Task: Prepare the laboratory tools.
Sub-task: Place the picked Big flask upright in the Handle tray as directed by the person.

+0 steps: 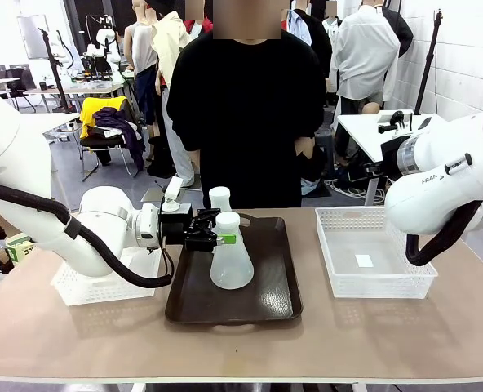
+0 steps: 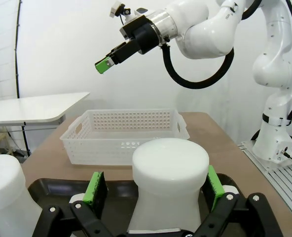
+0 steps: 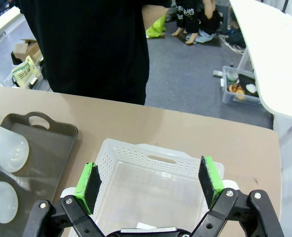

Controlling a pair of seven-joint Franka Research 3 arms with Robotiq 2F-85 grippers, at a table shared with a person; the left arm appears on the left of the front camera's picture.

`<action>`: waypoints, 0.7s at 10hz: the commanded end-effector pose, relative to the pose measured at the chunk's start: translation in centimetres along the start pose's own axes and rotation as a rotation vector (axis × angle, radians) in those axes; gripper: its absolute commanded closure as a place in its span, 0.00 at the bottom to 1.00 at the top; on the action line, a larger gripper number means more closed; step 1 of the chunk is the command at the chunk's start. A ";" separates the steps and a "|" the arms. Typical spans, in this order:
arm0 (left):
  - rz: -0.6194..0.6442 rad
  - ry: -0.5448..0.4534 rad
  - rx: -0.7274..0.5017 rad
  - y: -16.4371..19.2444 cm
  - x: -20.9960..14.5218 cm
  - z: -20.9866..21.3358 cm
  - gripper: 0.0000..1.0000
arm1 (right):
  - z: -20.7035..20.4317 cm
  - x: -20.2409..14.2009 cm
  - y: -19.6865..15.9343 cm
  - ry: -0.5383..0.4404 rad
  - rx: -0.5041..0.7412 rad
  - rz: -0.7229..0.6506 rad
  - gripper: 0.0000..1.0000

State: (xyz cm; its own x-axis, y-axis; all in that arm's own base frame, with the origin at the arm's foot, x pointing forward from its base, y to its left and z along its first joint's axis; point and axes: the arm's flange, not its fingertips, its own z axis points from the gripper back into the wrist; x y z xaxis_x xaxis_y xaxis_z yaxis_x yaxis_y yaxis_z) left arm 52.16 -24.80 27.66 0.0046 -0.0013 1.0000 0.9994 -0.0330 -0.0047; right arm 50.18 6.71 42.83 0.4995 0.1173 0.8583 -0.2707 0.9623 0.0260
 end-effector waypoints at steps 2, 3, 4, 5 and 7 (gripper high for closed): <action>-0.016 -0.009 0.002 0.0 0.0 -0.1 0.00 | 0.0 -0.1 0.0 -0.030 -0.001 0.003 0.00; -0.016 -0.009 0.002 0.0 0.0 -0.1 0.00 | 0.0 -0.1 0.0 -0.030 -0.001 0.003 0.00; -0.016 -0.009 0.002 0.0 0.0 -0.1 0.00 | 0.0 -0.1 0.0 -0.030 -0.001 0.003 0.00; -0.016 -0.009 0.002 0.0 0.0 -0.1 0.00 | 0.0 -0.1 0.0 -0.030 -0.001 0.003 0.00; -0.016 -0.009 0.002 0.0 0.0 -0.1 0.00 | 0.0 -0.1 0.0 -0.030 -0.001 0.003 0.00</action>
State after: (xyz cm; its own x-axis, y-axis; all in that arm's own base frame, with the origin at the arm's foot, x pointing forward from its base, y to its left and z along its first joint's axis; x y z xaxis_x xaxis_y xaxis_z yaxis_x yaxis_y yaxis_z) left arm 52.16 -24.80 27.66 0.0046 -0.0012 1.0000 0.9994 -0.0330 -0.0046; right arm 50.18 6.71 42.83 0.4995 0.1174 0.8583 -0.2707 0.9623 0.0260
